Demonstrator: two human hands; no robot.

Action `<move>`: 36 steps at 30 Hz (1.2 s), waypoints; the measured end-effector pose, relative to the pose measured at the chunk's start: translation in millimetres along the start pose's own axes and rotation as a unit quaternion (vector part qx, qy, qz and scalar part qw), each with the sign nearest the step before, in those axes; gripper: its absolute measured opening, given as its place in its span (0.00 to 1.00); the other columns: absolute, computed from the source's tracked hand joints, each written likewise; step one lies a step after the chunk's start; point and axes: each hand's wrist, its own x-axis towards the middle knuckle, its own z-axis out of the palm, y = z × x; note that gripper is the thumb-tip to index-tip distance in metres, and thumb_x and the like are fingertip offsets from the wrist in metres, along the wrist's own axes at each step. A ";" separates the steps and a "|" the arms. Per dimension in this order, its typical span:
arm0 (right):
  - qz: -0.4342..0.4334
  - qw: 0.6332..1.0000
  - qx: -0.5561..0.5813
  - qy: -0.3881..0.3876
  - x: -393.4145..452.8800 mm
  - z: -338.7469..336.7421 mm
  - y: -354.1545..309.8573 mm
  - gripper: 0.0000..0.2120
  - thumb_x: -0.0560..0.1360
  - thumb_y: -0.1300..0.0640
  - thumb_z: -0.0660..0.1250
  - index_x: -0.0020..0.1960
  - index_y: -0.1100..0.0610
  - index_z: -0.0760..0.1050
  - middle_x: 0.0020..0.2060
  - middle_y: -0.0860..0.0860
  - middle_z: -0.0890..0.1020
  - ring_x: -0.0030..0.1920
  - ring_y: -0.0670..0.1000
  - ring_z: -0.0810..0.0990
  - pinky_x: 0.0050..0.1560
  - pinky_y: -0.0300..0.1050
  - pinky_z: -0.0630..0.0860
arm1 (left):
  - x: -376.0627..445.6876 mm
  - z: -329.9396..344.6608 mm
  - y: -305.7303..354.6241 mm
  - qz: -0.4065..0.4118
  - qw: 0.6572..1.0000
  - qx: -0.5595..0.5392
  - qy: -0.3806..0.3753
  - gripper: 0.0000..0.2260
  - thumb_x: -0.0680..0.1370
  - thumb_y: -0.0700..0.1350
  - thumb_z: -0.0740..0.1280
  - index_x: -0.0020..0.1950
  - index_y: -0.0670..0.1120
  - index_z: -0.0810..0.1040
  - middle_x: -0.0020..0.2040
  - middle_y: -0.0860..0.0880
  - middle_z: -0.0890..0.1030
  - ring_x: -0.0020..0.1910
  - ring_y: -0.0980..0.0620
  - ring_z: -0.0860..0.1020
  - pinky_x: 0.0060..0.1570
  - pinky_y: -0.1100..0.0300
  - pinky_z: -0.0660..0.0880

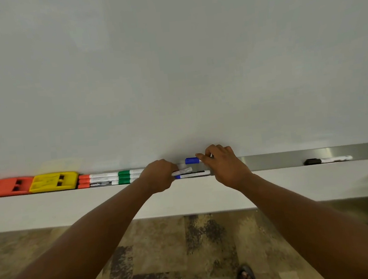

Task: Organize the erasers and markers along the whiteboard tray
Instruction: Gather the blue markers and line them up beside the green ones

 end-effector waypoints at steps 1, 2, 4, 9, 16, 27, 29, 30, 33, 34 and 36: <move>0.001 1.000 0.001 0.000 2.2 1.1 -2.1 0.31 0.71 0.69 0.65 0.72 0.53 0.66 0.56 0.55 0.73 0.56 0.56 0.72 0.58 0.51 0.69 | 0.1 0.6 -1.2 0.004 1.000 0.000 0.000 0.07 0.77 0.48 0.64 0.52 0.51 0.80 0.46 0.49 0.82 0.43 0.48 0.79 0.40 0.57 0.73; 0.002 1.000 0.002 0.000 4.4 2.4 -4.5 0.31 0.71 0.69 0.66 0.72 0.53 0.66 0.55 0.55 0.73 0.56 0.56 0.72 0.57 0.51 0.70 | 0.5 1.3 -1.8 0.007 1.000 0.001 0.000 0.06 0.77 0.48 0.65 0.52 0.51 0.80 0.46 0.49 0.82 0.44 0.48 0.79 0.41 0.57 0.73; 0.004 1.000 0.005 -0.001 8.0 6.0 -8.7 0.31 0.71 0.68 0.67 0.72 0.53 0.66 0.55 0.55 0.73 0.56 0.56 0.72 0.57 0.50 0.70 | 1.8 3.7 -2.5 0.010 1.000 0.001 0.000 0.06 0.77 0.47 0.65 0.52 0.51 0.80 0.46 0.49 0.82 0.44 0.48 0.79 0.41 0.57 0.73; 0.013 1.000 0.013 0.004 10.7 13.1 -14.8 0.32 0.71 0.69 0.65 0.73 0.54 0.65 0.56 0.55 0.73 0.56 0.56 0.72 0.57 0.51 0.70 | 4.9 7.2 -3.4 0.028 1.000 0.001 0.001 0.08 0.78 0.46 0.65 0.55 0.49 0.81 0.48 0.48 0.80 0.47 0.48 0.77 0.44 0.56 0.74; 0.027 0.999 0.025 0.022 10.8 18.3 -18.9 0.30 0.70 0.69 0.66 0.70 0.56 0.69 0.54 0.55 0.75 0.53 0.57 0.75 0.53 0.52 0.72 | -1.5 4.1 -12.5 0.021 0.999 -0.012 0.041 0.10 0.77 0.44 0.66 0.57 0.48 0.80 0.53 0.45 0.74 0.51 0.46 0.76 0.46 0.55 0.74; 0.015 0.999 0.037 -0.026 35.5 17.5 -38.1 0.23 0.73 0.67 0.64 0.67 0.54 0.71 0.53 0.54 0.80 0.50 0.57 0.78 0.53 0.48 0.70 | -46.9 -1.5 -50.4 -0.004 0.979 -0.055 0.195 0.12 0.80 0.44 0.63 0.62 0.46 0.77 0.48 0.46 0.77 0.47 0.46 0.74 0.43 0.49 0.77; -0.002 0.999 0.024 -0.042 39.9 18.6 -44.9 0.21 0.74 0.65 0.63 0.66 0.54 0.72 0.52 0.54 0.80 0.49 0.56 0.78 0.51 0.46 0.68 | -53.3 -2.9 -55.2 -0.005 0.978 -0.051 0.203 0.12 0.80 0.44 0.62 0.62 0.46 0.76 0.47 0.46 0.77 0.46 0.46 0.74 0.42 0.49 0.77; -0.010 0.999 0.017 -0.047 41.7 19.0 -47.9 0.20 0.74 0.65 0.63 0.65 0.53 0.72 0.52 0.54 0.80 0.49 0.56 0.78 0.50 0.46 0.68 | -56.0 -3.8 -56.9 -0.006 0.977 -0.050 0.207 0.12 0.80 0.44 0.62 0.62 0.46 0.76 0.47 0.47 0.77 0.45 0.47 0.74 0.41 0.49 0.77; -0.026 0.998 -0.009 -0.052 46.9 20.3 -56.2 0.19 0.74 0.65 0.62 0.63 0.53 0.73 0.52 0.53 0.80 0.50 0.55 0.77 0.51 0.46 0.67 | -61.6 -4.9 -60.1 -0.006 0.975 -0.045 0.216 0.12 0.80 0.44 0.62 0.62 0.46 0.76 0.47 0.47 0.78 0.45 0.46 0.74 0.40 0.50 0.77; -0.029 0.998 -0.020 -0.053 48.5 20.8 -58.8 0.18 0.74 0.65 0.62 0.62 0.53 0.73 0.52 0.53 0.80 0.50 0.55 0.77 0.52 0.46 0.67 | -63.2 -4.6 -60.9 -0.008 0.975 -0.042 0.217 0.12 0.80 0.44 0.62 0.62 0.46 0.75 0.47 0.47 0.78 0.45 0.46 0.74 0.40 0.50 0.77; -0.027 0.997 -0.034 -0.058 52.5 22.5 -62.5 0.17 0.74 0.65 0.61 0.61 0.53 0.73 0.52 0.52 0.79 0.51 0.55 0.76 0.53 0.47 0.67 | -66.6 -4.0 -62.4 -0.014 0.976 -0.041 0.211 0.12 0.80 0.45 0.62 0.63 0.46 0.75 0.46 0.47 0.78 0.44 0.47 0.74 0.40 0.49 0.77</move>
